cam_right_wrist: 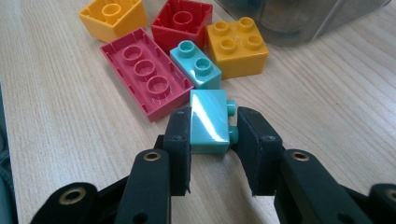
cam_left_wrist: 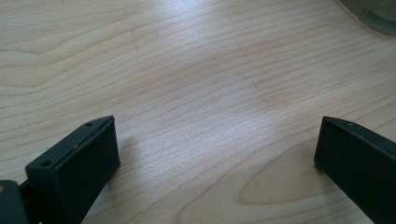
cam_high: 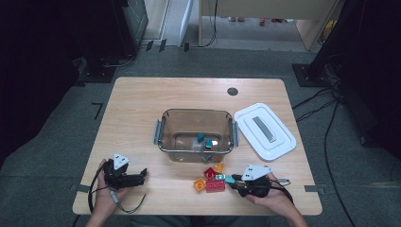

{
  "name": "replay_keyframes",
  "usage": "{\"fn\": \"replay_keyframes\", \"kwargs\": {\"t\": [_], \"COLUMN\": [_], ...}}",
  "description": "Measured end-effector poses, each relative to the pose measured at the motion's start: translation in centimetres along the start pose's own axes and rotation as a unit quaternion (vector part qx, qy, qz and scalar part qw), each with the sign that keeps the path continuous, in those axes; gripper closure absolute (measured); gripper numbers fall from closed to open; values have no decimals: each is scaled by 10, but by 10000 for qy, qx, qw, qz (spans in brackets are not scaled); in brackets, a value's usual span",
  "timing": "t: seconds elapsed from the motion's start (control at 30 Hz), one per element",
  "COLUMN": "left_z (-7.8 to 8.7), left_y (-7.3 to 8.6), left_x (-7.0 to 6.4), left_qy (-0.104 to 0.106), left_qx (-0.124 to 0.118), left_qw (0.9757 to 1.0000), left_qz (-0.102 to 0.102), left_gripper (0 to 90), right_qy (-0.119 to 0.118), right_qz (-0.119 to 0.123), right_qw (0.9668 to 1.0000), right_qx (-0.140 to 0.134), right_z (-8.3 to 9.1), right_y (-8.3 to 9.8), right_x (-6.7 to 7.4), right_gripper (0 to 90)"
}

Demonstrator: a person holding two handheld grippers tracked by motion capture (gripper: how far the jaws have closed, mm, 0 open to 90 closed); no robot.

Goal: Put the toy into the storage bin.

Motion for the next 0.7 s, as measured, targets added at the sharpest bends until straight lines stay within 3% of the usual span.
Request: {"fn": "replay_keyframes", "kwargs": {"t": [0.33, 0.7], "left_z": [0, 0], "left_y": [0, 0], "left_x": [0, 0], "left_qy": [-1, 0], "left_qx": [0, 0], "left_qw": [10000, 10000], "left_qz": [-1, 0], "left_gripper": [0, 0], "right_qy": [97, 344], "right_qz": [-108, -448], "right_qw": [9999, 9980], "right_qx": [-52, -269], "right_z": [5, 24], "right_y": [-3, -14], "right_x": [-6, -19], "right_gripper": [676, 676]}}
Point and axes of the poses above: each handheld gripper's, and its own axes: z roughly backward along the jaws, y roughly out of its underside, x roughly to its left, the point moved 9 cm from there along -z, roughly forward along the jaws, and after that the axes turned 5 degrees about -y, right-handed, at the moved point
